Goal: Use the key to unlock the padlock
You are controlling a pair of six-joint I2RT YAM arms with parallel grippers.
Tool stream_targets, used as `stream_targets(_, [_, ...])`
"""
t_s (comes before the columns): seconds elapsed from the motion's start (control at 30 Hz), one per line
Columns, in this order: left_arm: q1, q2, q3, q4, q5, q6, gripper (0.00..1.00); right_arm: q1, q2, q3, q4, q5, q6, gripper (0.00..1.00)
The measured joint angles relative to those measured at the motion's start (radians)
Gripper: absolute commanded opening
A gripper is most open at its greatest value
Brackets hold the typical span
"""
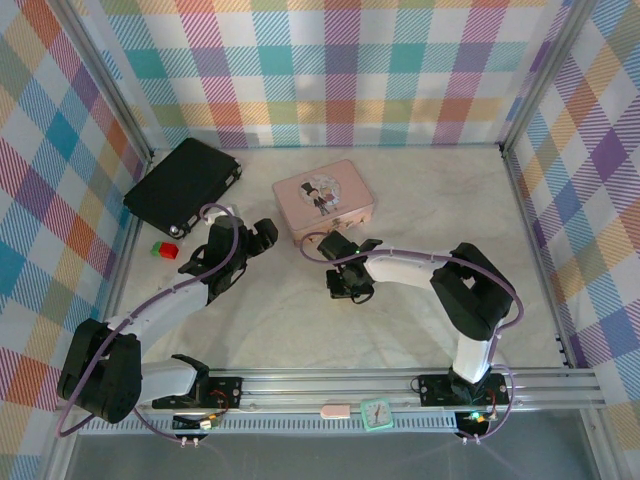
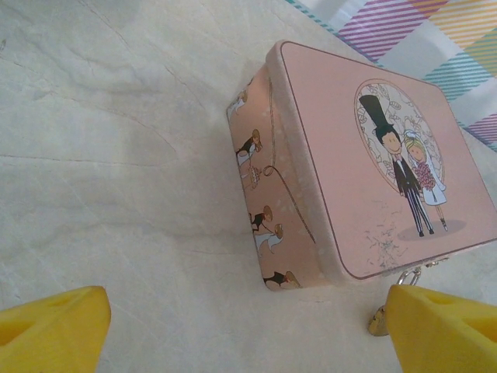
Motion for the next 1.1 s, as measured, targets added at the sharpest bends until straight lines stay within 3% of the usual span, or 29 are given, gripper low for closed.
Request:
stream_targets(0.17, [-0.009, 0.0, 0.0, 0.0, 0.011, -0.004, 0.91, 0.002, 0.003, 0.0, 0.003, 0.003, 0.011, 0.17])
stream_targets(0.37, [-0.037, 0.0, -0.002, 0.006, 0.044, -0.056, 0.9, 0.002, 0.003, 0.0, 0.027, 0.011, 0.008, 0.0])
stream_targets(0.8, [-0.207, 0.066, -0.047, 0.16, 0.111, -0.296, 0.87, -0.009, -0.151, -0.094, 0.136, -0.022, -0.035, 0.0])
stream_targets(1.1, [-0.247, 0.23, -0.047, 0.37, 0.173, -0.454, 0.81, -0.069, -0.294, -0.154, 0.26, -0.056, 0.0, 0.0])
